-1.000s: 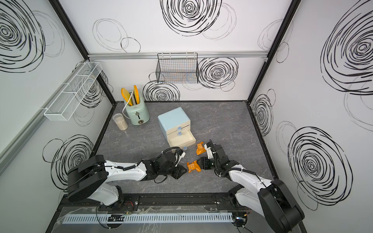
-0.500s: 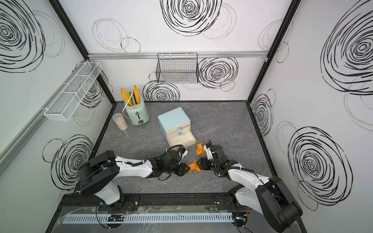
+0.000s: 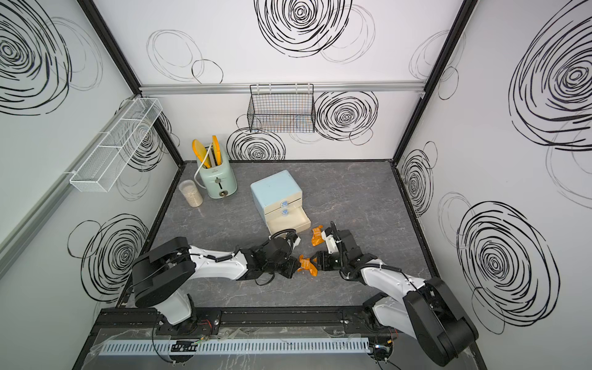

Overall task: Place the cookies into the drawer by color
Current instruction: Pick up the cookie at the center of the board.

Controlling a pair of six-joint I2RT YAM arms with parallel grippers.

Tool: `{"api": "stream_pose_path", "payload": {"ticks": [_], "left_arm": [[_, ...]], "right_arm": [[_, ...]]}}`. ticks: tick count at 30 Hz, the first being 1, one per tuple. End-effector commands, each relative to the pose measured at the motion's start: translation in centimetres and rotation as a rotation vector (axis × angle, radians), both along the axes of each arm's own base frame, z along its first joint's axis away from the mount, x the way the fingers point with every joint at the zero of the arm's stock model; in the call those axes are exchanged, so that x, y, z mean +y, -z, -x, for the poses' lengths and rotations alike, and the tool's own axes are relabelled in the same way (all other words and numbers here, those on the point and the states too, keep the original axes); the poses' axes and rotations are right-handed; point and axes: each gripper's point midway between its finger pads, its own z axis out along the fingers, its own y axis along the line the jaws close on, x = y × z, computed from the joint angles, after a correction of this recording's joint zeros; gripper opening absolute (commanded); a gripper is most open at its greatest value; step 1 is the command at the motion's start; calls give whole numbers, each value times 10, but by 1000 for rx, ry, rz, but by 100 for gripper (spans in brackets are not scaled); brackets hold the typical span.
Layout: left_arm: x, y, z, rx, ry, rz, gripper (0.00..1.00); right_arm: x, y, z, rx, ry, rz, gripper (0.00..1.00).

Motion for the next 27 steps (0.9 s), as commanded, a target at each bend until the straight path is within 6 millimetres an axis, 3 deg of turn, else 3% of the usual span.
{"api": "stream_pose_path", "payload": {"ticks": [1, 10, 20, 27], "left_arm": [[18, 16, -2, -6, -36, -105, 16], [23, 18, 0, -9, -50, -127, 15], [6, 12, 12, 24, 2, -56, 15], [4, 3, 15, 33, 10, -20, 18]], "right_arm": [[0, 10, 15, 59, -34, -5, 58], [1, 13, 29, 99, -40, -49, 50], [18, 6, 31, 106, -47, -185, 42], [19, -3, 20, 57, -3, -204, 19]]}}
